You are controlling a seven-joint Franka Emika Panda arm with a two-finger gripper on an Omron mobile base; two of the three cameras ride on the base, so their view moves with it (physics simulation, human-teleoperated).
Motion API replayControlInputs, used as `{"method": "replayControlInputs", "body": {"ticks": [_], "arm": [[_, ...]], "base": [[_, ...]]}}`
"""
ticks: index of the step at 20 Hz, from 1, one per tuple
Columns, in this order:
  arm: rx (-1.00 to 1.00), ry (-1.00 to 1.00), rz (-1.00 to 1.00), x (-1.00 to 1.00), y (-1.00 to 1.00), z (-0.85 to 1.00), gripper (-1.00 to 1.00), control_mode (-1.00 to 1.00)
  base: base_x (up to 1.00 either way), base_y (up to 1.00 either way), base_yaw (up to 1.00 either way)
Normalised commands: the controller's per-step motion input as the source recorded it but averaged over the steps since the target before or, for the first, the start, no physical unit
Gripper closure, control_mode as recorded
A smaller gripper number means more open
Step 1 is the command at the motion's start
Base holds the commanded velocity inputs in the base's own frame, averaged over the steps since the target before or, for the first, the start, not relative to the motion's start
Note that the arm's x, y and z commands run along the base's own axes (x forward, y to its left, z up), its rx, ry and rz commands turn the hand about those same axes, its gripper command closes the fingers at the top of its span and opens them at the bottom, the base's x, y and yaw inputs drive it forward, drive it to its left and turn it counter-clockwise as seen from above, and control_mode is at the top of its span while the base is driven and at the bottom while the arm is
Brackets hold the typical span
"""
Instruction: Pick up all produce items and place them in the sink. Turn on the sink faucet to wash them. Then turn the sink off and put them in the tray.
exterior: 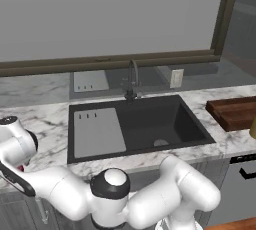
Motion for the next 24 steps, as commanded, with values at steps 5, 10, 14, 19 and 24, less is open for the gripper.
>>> {"method": "replayControlInputs", "body": {"ticks": [5, 10, 14, 19, 24], "arm": [[-0.01, 0.0, 0.0, 0.0, 0.05, -0.16, 1.0, -1.0], [0.0, -0.03, 0.0, 0.0, 0.01, 0.02, 1.0, -1.0], [0.0, -0.09, 0.0, 0.0, -0.04, 0.29, 1.0, -1.0], [0.0, -0.09, 0.0, 0.0, -0.34, 0.58, 1.0, -1.0], [0.03, -0.05, 0.0, 0.0, -0.6, 0.6, 1.0, -1.0]], "base": [[0.0, 0.0, 0.0], [0.0, 0.0, 0.0], [0.0, 0.0, 0.0], [0.0, 0.0, 0.0], [0.0, 0.0, 0.0]]}}
